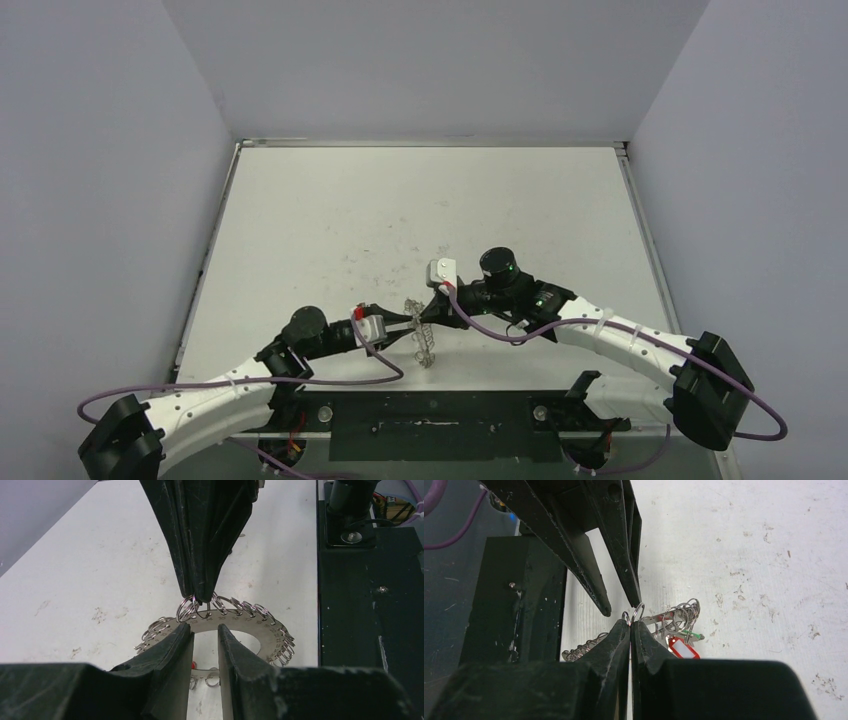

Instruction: Put the keys on the keyring

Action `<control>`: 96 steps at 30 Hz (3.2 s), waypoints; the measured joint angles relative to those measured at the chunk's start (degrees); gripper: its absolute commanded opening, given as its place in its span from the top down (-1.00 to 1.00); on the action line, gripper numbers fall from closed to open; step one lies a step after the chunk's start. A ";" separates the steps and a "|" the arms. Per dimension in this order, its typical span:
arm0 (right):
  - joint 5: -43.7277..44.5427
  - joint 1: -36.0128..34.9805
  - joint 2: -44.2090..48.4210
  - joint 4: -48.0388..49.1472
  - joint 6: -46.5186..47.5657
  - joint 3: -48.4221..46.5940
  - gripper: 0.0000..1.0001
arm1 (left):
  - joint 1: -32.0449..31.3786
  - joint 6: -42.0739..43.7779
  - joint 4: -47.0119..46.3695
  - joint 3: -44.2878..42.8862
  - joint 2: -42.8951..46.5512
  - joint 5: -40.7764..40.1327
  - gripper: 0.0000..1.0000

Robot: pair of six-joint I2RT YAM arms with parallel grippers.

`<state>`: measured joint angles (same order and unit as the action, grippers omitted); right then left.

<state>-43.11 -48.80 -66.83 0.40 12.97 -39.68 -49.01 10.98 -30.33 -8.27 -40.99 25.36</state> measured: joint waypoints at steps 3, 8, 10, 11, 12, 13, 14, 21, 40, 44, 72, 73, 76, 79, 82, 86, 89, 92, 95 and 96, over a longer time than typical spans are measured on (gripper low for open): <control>-0.68 0.00 0.00 0.02 0.28 0.28 1.00 | -0.72 1.29 -1.70 0.22 -0.83 -0.04 0.56; -1.31 0.00 0.00 0.44 0.59 0.28 1.00 | -1.27 2.19 -3.61 0.44 -0.68 -0.92 0.61; -1.33 0.00 0.00 0.46 0.74 0.28 1.00 | -1.33 2.34 -3.80 0.96 -0.24 -1.84 0.61; -1.33 0.00 0.00 0.46 0.79 0.28 1.00 | -1.46 2.49 -3.78 1.22 0.11 -2.51 0.62; -1.44 0.00 0.00 0.46 0.83 0.28 1.00 | -1.53 2.86 -3.74 1.40 0.44 -3.02 0.61; -1.57 0.00 0.00 0.46 0.87 0.28 1.00 | -1.60 3.23 -3.65 1.42 0.79 -3.56 0.61; -1.77 0.00 0.00 0.46 0.94 0.28 1.00 | -1.66 3.54 -3.65 1.42 1.11 -4.13 0.61; -2.54 0.00 0.00 0.44 1.05 0.28 1.00 | -1.90 6.86 -2.99 1.42 2.47 -5.97 0.62; -3.50 0.00 -0.02 -0.07 1.31 0.28 1.00 | -3.56 11.17 -5.18 0.00 -5.14 -5.25 0.52; -3.76 0.00 -0.02 -0.07 1.38 0.28 1.00 | -3.74 11.61 -5.38 -0.02 -3.87 -5.92 0.49; -1.40 0.00 0.96 -1.66 2.16 0.17 0.11 | -4.52 13.79 2.54 -3.10 -2.08 -4.79 1.00; -0.79 0.00 1.68 -1.84 2.58 0.15 0.02 | -4.52 13.79 3.72 -3.45 -1.57 -4.92 1.00; 1.07 0.00 4.42 -1.92 3.72 0.15 -0.10 | -4.52 13.97 7.98 -5.03 -0.22 -5.25 1.00; 2.75 0.00 6.78 -1.66 4.44 0.15 -0.08 | -4.55 14.36 11.15 -6.56 0.07 -5.42 1.00; 3.72 0.00 7.41 -0.87 4.50 0.09 0.02 | -4.61 14.88 13.60 -7.63 -0.07 -5.51 1.00; 4.57 0.00 5.99 -0.61 4.33 -0.76 0.22 | -4.96 15.30 15.78 -9.05 -1.03 -5.68 1.00; 5.68 0.00 4.15 -0.24 4.17 -1.97 0.23 | -5.11 15.52 16.90 -9.97 -1.77 -5.79 1.00; 7.87 -0.02 2.58 0.42 4.22 -2.43 0.23 | -5.33 15.74 17.44 -10.47 -2.08 -6.03 1.00; 10.03 -0.02 1.29 0.46 4.46 -2.43 0.22 | -5.44 15.78 17.70 -10.49 -2.08 -6.36 1.00; 10.56 -0.02 0.79 0.42 4.52 -2.43 0.21 | -5.44 15.78 17.77 -10.49 -2.08 -6.54 1.00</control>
<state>-32.56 -48.82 -66.04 0.82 17.50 -42.11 -54.46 26.76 -12.56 -18.76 -43.07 18.83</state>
